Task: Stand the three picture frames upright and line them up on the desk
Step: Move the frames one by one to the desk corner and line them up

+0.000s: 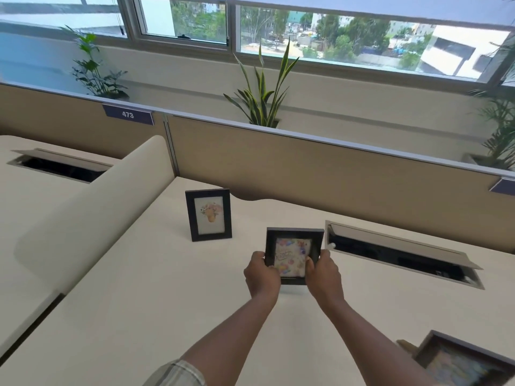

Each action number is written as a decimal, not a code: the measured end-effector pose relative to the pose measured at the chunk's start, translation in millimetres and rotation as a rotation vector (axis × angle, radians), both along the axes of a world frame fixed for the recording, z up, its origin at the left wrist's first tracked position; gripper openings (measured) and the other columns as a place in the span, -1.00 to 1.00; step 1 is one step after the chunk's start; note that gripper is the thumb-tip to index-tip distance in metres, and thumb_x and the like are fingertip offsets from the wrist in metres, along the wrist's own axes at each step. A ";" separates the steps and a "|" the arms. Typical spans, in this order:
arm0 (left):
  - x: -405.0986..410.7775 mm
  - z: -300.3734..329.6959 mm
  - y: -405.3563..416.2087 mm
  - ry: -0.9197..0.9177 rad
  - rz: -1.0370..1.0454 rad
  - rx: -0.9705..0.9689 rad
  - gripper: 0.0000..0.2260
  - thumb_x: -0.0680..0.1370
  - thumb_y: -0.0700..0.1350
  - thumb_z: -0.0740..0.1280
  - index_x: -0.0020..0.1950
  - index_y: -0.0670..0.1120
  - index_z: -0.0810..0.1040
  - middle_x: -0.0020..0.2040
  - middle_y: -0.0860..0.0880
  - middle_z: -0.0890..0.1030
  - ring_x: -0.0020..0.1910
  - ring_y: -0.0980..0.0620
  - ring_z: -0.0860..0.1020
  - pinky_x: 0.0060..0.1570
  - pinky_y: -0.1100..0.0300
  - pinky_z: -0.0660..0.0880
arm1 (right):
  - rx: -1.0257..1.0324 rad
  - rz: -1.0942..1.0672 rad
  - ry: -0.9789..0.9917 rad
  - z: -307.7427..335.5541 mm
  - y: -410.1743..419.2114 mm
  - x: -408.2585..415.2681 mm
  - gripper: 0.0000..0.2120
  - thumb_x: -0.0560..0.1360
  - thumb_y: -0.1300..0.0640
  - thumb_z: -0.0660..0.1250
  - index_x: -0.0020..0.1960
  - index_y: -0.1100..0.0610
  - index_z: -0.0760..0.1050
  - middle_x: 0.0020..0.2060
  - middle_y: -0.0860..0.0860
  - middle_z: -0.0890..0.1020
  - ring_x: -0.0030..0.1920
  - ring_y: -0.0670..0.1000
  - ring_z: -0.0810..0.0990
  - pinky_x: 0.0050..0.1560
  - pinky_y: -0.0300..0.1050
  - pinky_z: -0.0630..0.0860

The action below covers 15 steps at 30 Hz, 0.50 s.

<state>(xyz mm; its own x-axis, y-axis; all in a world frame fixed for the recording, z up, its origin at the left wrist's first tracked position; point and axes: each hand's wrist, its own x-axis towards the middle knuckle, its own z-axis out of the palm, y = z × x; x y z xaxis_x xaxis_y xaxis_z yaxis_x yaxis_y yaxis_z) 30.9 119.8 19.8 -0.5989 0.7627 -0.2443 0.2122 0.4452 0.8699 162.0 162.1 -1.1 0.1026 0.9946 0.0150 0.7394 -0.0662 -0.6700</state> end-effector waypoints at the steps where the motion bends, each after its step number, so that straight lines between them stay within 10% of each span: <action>1: -7.2 0.9 10.5 -0.001 0.000 0.022 -0.73 0.51 -0.29 0.31 0.20 -0.13 0.51 0.10 -0.13 0.64 0.07 -0.11 0.61 -0.15 0.20 0.55 | 0.000 0.013 0.014 0.5 13.6 -9.5 -0.82 0.59 0.05 0.24 0.08 0.14 0.34 -0.02 0.14 0.59 -0.06 0.14 0.60 -0.17 0.07 0.61; 15: -82.2 -36.3 140.4 0.016 0.017 0.037 -0.47 0.51 -0.26 0.39 0.45 -0.07 0.35 0.30 -0.10 0.54 0.30 -0.08 0.51 0.03 0.12 0.61 | 0.011 0.167 0.113 -43.4 164.7 -97.9 -0.73 0.58 0.03 0.20 0.26 0.02 0.32 0.17 0.06 0.58 0.17 0.05 0.58 -0.09 -0.12 0.62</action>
